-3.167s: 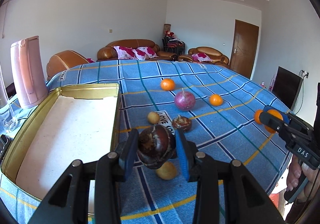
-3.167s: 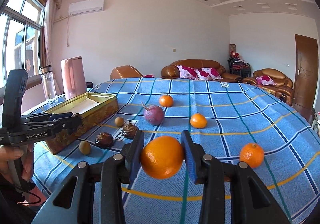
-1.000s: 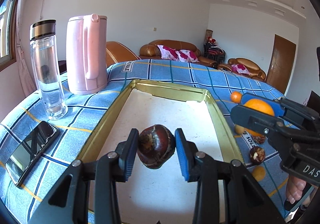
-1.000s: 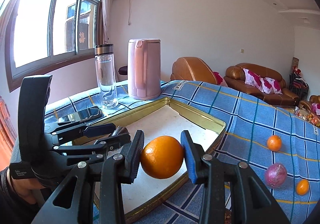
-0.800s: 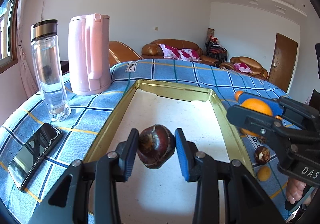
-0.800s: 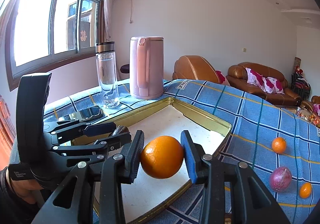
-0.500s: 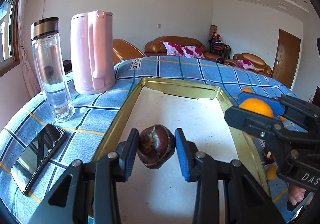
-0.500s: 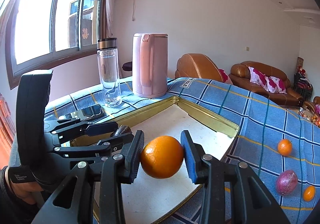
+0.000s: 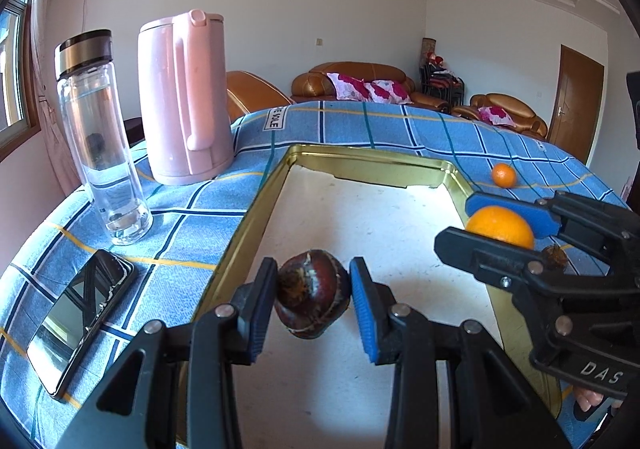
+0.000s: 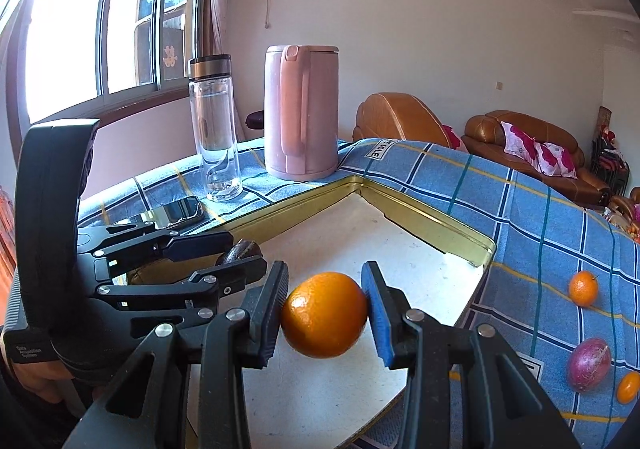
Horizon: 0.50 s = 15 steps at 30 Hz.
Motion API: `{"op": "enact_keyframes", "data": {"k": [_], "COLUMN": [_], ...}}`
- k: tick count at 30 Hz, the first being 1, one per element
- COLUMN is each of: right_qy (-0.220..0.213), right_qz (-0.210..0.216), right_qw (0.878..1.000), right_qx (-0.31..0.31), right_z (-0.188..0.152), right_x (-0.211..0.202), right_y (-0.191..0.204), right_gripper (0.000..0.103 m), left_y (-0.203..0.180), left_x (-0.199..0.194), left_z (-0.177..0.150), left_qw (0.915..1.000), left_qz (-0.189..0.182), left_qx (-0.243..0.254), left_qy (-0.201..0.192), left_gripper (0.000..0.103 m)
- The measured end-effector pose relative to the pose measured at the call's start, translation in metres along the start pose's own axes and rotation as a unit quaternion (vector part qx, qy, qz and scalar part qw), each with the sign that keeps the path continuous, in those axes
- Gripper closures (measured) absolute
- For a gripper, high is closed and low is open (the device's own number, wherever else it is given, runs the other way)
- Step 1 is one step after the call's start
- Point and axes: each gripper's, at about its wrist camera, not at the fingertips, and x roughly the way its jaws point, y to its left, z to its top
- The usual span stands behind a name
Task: Organize fruits
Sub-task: 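Lower and release the dark fruit into the gold tin while right tool releases the orange there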
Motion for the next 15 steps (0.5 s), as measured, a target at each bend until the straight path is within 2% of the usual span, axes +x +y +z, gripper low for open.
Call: {"op": "enact_keyframes", "data": {"k": [15], "right_qy": [0.019], "right_qz": [0.001], "right_qw": [1.0], "right_qx": [0.001], "right_z": [-0.003], "right_x": [0.014], "right_y": [0.002], "right_gripper": [0.063], "left_y": [0.003], "left_x": [0.013], "left_z": [-0.001], "left_qw": [0.9994], "left_qz": [-0.002], "left_qx": [-0.003], "left_qy": [0.034], "left_gripper": [0.064]}}
